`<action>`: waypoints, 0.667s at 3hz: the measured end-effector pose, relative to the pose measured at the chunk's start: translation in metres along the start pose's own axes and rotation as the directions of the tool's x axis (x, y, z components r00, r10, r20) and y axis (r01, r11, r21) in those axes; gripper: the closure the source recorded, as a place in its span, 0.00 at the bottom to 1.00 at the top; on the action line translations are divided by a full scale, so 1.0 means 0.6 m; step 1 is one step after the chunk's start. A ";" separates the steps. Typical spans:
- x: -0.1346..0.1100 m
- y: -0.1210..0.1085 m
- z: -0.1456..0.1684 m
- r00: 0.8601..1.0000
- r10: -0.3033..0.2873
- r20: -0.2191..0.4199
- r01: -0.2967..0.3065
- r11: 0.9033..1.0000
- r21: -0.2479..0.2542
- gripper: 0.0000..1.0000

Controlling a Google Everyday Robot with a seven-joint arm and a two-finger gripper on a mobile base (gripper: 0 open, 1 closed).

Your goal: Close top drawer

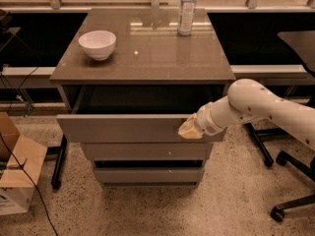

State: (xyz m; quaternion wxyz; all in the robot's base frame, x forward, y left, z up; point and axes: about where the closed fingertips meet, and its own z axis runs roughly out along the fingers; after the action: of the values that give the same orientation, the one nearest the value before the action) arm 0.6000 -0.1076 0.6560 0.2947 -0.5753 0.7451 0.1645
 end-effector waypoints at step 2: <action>-0.014 -0.034 -0.001 1.000 -0.009 0.021 0.009 1.000 0.014 0.51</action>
Offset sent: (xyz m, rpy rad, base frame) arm 0.1871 -0.0025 0.0680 0.1196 -0.1868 -0.0065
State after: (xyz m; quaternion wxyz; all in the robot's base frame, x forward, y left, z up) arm 0.6207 -0.1074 0.6634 0.3072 -0.5748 0.7405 0.1639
